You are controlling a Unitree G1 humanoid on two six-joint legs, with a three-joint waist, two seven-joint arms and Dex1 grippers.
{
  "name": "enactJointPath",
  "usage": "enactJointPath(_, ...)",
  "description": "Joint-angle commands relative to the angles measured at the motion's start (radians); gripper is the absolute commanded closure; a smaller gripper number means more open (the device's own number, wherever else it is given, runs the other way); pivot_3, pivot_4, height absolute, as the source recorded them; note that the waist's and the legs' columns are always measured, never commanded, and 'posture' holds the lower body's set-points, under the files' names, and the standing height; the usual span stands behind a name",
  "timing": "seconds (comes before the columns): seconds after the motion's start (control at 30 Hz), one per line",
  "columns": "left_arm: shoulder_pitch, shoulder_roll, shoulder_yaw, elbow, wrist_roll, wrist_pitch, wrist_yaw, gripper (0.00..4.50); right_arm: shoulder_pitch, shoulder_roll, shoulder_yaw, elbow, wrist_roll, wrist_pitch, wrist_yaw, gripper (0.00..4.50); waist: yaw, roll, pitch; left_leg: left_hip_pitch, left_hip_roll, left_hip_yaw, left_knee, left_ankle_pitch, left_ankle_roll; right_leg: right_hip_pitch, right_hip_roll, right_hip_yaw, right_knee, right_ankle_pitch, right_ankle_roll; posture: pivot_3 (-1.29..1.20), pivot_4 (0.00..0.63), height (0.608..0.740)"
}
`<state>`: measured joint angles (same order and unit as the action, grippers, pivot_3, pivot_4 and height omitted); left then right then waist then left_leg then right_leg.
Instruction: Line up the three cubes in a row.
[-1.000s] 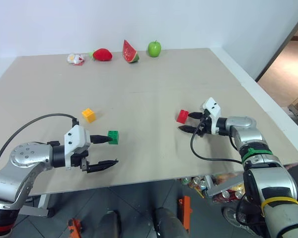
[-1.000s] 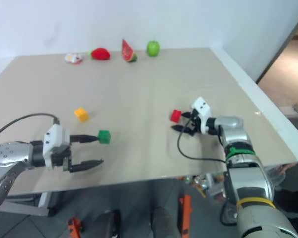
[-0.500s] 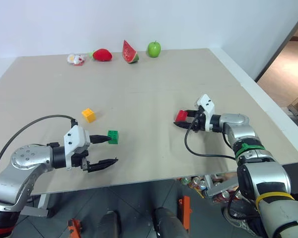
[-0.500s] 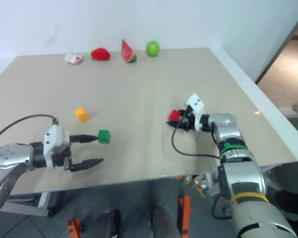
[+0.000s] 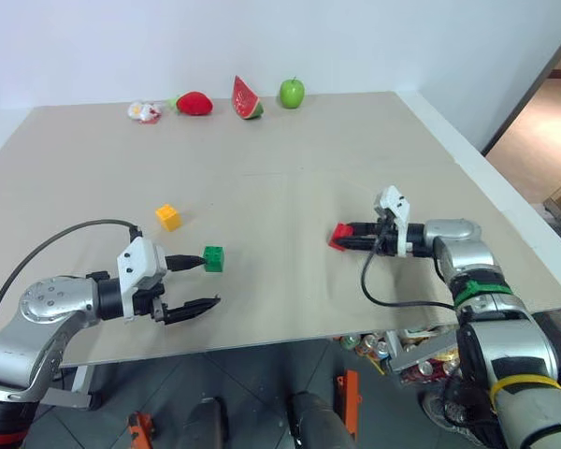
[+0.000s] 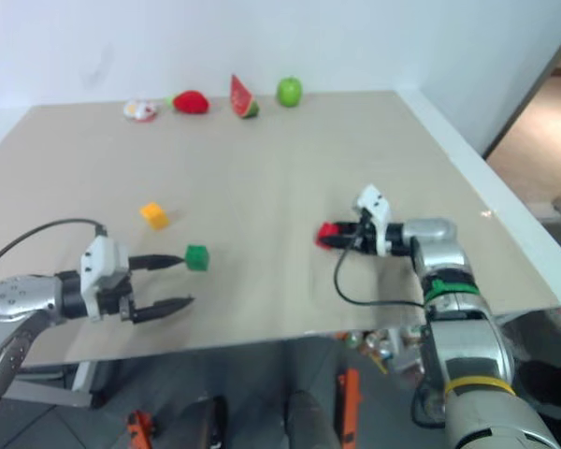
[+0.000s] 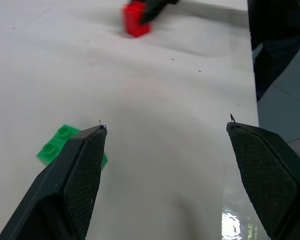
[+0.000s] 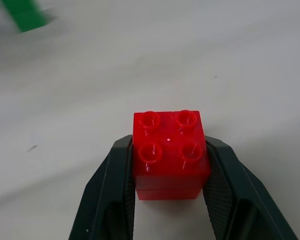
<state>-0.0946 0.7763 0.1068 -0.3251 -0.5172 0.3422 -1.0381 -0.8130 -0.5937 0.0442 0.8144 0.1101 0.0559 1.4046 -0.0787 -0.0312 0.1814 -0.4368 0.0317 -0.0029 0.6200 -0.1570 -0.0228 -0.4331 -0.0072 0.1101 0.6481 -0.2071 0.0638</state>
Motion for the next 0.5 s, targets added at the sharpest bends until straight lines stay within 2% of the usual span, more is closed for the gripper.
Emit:
enactJointPath(0.03, -0.016, -0.003, 0.024, 0.002, -0.009, -0.025, -0.01, 0.5, 0.068, -0.038, 0.027, -0.158, 0.025, 0.061, 0.076, 3.24, 0.001, 0.0, 0.0, 0.0, 0.0, 0.0, 0.0, 0.0, 0.0, 0.0, 0.0, 0.0, 0.0, 0.0, 0.0, 0.0, 0.15, 0.74)
enactJointPath(0.23, -0.034, -0.005, 0.021, 0.031, -0.01, -0.031, -0.029, 0.5, 0.148, -0.065, 0.059, -0.283, 0.044, 0.078, 0.124, 3.24, 0.002, 0.0, 0.0, 0.002, 0.0, 0.0, 0.001, 0.0, 0.0, 0.001, 0.0, 0.0, 0.001, 0.001, -0.001, 0.0, 0.15, 0.74)
enactJointPath(0.5, -0.034, -0.002, 0.035, 0.032, -0.023, -0.019, -0.036, 0.5, 0.097, -0.044, 0.106, -0.206, 0.027, 0.006, 0.169, 3.24, 0.0, 0.0, 0.0, 0.005, 0.001, 0.0, 0.0, 0.0, 0.0, 0.004, 0.001, 0.0, 0.001, 0.0, -0.002, 0.0, 0.15, 0.74)
